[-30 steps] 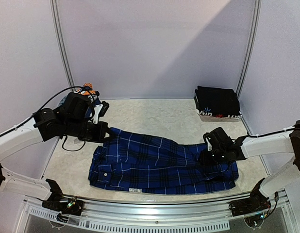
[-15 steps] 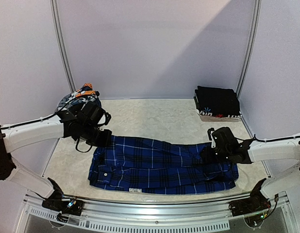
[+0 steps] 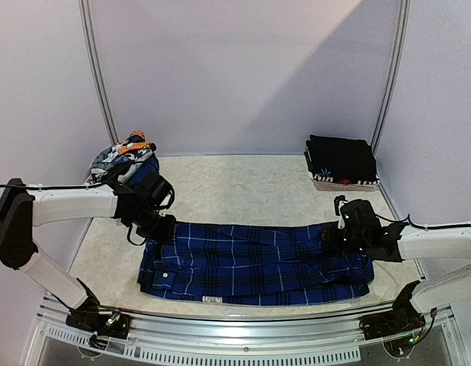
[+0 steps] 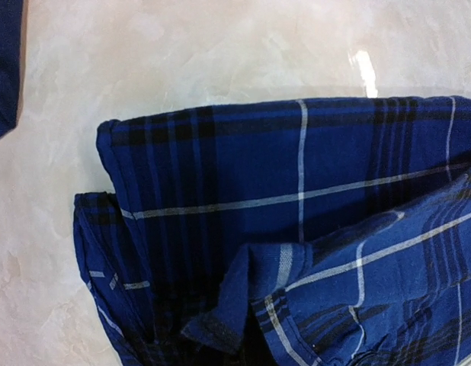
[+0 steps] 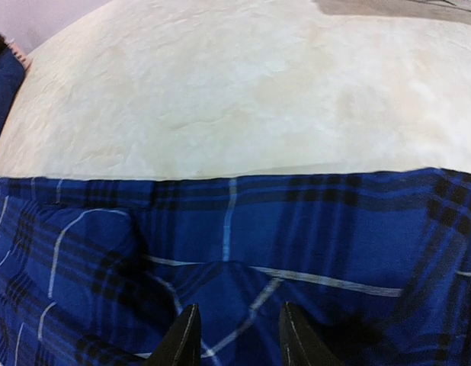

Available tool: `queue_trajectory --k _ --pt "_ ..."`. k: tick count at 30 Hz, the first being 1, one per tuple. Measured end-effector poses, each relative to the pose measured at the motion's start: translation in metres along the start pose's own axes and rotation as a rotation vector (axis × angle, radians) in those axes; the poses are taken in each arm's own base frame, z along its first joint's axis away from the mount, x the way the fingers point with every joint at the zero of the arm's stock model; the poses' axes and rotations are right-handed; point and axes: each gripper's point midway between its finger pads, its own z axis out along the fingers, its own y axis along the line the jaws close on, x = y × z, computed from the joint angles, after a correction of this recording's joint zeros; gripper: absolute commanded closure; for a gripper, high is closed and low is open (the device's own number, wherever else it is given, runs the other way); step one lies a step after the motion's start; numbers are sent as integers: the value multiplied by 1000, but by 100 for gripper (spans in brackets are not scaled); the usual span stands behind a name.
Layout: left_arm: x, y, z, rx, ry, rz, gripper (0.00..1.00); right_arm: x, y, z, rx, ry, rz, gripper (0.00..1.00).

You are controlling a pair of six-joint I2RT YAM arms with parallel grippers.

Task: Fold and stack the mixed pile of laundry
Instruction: Adjust the 1/3-folded shirt at the center of the board.

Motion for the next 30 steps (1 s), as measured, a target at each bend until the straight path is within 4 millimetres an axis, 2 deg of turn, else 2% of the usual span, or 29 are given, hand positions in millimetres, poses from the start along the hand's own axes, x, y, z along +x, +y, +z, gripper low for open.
queue_trajectory --k 12,19,30 --pt "16 14 20 -31 36 -17 100 25 -45 9 203 20 99 70" --pt "22 19 35 -54 69 -20 100 36 -52 18 238 45 134 71" --pt "17 24 46 -99 73 -19 99 33 -53 24 246 20 161 73"
